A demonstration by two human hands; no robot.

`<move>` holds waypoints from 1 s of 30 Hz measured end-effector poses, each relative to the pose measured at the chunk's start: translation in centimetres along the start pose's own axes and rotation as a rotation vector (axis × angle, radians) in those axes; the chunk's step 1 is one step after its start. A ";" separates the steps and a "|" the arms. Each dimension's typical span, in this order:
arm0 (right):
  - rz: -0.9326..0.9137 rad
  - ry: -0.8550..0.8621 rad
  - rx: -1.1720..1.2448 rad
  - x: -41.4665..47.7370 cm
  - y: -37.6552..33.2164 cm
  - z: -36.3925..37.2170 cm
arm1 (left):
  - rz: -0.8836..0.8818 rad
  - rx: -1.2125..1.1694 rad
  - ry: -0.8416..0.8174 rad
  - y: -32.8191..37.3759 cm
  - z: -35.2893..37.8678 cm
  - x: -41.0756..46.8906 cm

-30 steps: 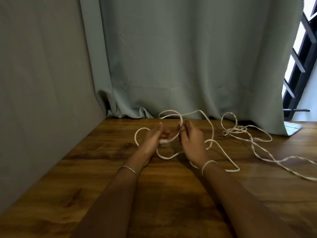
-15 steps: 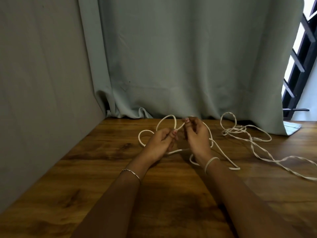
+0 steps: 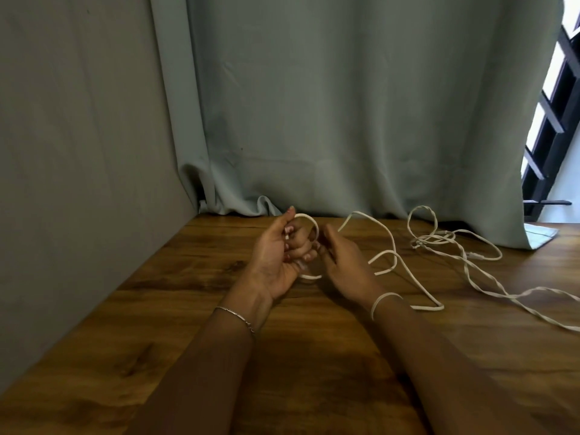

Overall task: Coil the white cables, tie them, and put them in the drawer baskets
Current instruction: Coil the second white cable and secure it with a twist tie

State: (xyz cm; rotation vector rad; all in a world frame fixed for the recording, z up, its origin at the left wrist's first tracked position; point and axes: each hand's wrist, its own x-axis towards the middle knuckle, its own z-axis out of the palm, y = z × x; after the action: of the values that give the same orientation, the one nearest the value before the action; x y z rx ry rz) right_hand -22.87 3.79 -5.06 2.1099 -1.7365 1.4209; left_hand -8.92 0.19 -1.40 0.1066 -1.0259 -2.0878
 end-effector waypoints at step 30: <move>-0.266 -0.079 -0.731 -0.2 -2.3 -0.7 | 0.334 1.390 0.302 -0.6 -3.1 1.5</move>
State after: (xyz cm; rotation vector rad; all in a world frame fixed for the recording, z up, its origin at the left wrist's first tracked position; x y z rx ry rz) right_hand -21.41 5.18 -3.68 1.8825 -1.5786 0.5155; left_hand -9.13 -2.62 -3.56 0.8263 -1.9199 -0.7184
